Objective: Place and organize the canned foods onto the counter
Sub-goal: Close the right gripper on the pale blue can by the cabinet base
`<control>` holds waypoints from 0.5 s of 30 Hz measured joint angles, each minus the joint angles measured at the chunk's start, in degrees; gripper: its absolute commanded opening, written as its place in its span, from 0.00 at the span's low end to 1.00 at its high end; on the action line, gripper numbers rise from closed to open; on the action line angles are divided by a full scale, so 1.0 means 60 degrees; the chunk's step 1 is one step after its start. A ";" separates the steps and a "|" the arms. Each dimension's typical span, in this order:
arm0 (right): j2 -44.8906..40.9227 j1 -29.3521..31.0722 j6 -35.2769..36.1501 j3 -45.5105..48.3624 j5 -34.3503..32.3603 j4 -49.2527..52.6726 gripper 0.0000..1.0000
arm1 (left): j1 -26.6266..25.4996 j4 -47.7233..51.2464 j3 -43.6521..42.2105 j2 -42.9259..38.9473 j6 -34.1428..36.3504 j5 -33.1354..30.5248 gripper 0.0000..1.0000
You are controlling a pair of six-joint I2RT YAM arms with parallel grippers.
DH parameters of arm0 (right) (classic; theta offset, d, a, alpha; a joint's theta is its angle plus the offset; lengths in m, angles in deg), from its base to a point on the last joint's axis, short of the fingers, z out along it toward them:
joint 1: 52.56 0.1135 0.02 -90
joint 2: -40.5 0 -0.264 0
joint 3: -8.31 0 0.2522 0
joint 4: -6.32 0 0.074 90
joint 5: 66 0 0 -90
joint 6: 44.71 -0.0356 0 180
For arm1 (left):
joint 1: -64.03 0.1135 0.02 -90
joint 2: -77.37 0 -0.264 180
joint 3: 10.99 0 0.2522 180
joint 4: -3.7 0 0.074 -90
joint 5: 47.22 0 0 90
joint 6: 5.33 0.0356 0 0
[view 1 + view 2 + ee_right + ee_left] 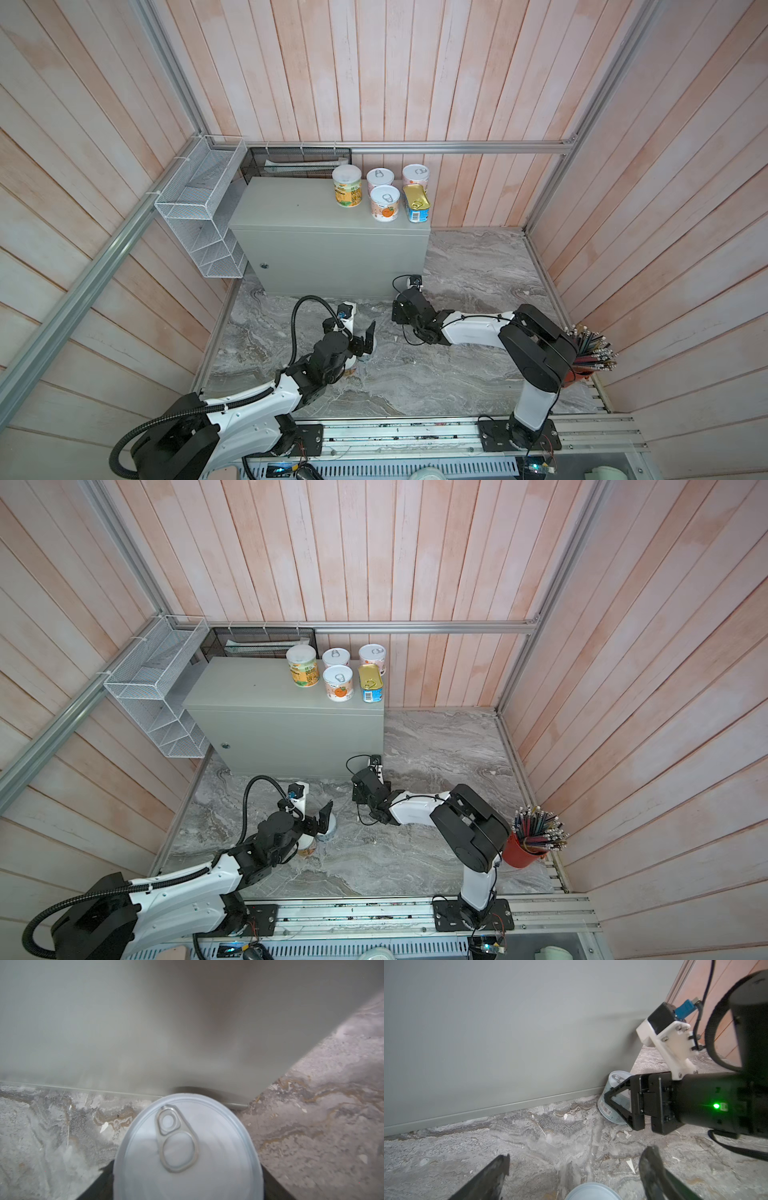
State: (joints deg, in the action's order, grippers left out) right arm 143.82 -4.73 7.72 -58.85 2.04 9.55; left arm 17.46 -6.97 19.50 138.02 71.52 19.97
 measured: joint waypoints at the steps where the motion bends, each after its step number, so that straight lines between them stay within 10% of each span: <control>1: -0.0066 0.0004 -0.0040 0.0058 -0.0007 0.0036 0.67 | 0.0000 0.0000 0.0000 0.0004 0.0000 0.0004 1.00; 15: -0.2233 0.0025 -0.0288 0.0907 0.0605 0.0958 0.67 | 0.0000 0.0219 0.0736 0.0969 0.0044 0.0725 1.00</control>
State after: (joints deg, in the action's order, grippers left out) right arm 130.43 -4.58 6.00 -53.41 5.67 15.30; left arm 17.46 -5.65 23.91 143.83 71.79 24.32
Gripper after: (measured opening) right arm 0.748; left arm 0.998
